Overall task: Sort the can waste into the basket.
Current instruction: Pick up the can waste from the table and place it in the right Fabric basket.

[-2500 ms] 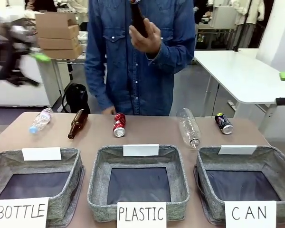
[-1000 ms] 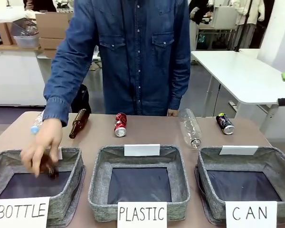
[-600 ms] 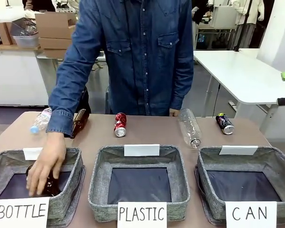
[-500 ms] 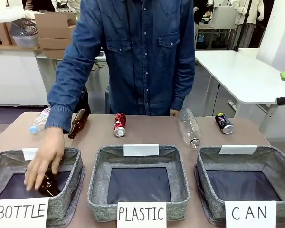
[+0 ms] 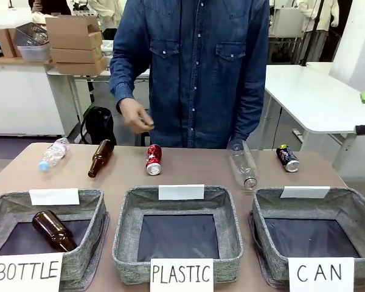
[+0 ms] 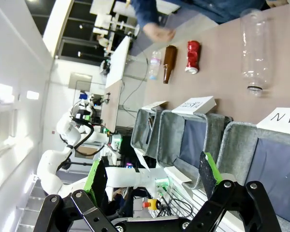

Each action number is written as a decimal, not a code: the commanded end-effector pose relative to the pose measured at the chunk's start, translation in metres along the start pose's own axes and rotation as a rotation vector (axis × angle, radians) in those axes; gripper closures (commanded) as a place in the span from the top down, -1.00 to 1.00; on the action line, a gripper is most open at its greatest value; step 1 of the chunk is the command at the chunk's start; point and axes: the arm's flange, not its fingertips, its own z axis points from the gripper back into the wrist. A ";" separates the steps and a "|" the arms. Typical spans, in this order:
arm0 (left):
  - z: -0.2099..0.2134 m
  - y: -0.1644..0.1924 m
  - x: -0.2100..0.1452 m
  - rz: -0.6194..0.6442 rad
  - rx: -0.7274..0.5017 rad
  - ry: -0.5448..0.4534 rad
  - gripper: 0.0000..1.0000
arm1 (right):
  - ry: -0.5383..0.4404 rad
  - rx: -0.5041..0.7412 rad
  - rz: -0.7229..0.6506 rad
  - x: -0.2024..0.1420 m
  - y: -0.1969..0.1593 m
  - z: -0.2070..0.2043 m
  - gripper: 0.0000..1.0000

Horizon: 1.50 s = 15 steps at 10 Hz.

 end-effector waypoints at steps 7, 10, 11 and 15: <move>-0.226 -0.171 0.170 -0.055 0.240 0.221 1.00 | -0.012 0.023 0.027 0.003 0.000 -0.002 1.00; -0.343 -0.206 0.207 -0.012 0.465 0.187 1.00 | -0.012 0.023 0.027 0.003 0.000 -0.002 1.00; -0.377 -0.209 0.213 -0.020 0.516 0.208 1.00 | -0.012 0.023 0.027 0.003 0.000 -0.002 1.00; -0.489 -0.189 0.220 -0.092 0.668 -0.035 1.00 | -0.012 0.023 0.027 0.003 0.000 -0.002 1.00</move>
